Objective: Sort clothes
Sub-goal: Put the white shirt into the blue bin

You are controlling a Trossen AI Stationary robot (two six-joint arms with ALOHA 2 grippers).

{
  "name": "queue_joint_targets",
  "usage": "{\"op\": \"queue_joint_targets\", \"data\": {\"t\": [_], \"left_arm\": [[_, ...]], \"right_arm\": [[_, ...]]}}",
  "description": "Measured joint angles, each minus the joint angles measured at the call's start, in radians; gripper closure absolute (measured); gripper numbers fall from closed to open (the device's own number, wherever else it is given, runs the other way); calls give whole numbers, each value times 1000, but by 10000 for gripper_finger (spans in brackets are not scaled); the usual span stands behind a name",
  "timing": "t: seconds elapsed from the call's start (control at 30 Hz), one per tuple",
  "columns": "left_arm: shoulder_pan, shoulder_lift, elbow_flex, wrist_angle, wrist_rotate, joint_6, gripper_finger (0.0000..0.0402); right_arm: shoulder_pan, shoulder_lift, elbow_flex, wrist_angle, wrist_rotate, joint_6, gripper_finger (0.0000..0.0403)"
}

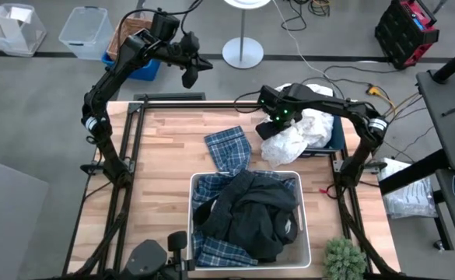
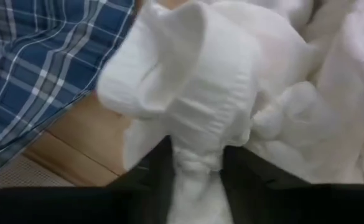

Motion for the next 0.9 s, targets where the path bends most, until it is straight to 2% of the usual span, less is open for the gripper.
{"op": "queue_joint_targets", "data": {"t": [0.1,0.13,0.5,0.77,0.9], "left_arm": [[0,0,0,0,0,0,401],[0,0,0,0,0,0,401],[0,0,0,0,0,1,401],[0,0,0,1,-1,7,402],[0,0,0,1,-1,3,401]], "right_arm": [[-5,-4,0,1,-6,-27,364],[-5,-9,0,0,-6,-39,374],[-15,-112,90,-150,-8,-12,383],[-2,-87,46,-78,-1,0,383],[8,-38,11,-44,-7,-23,360]]}}
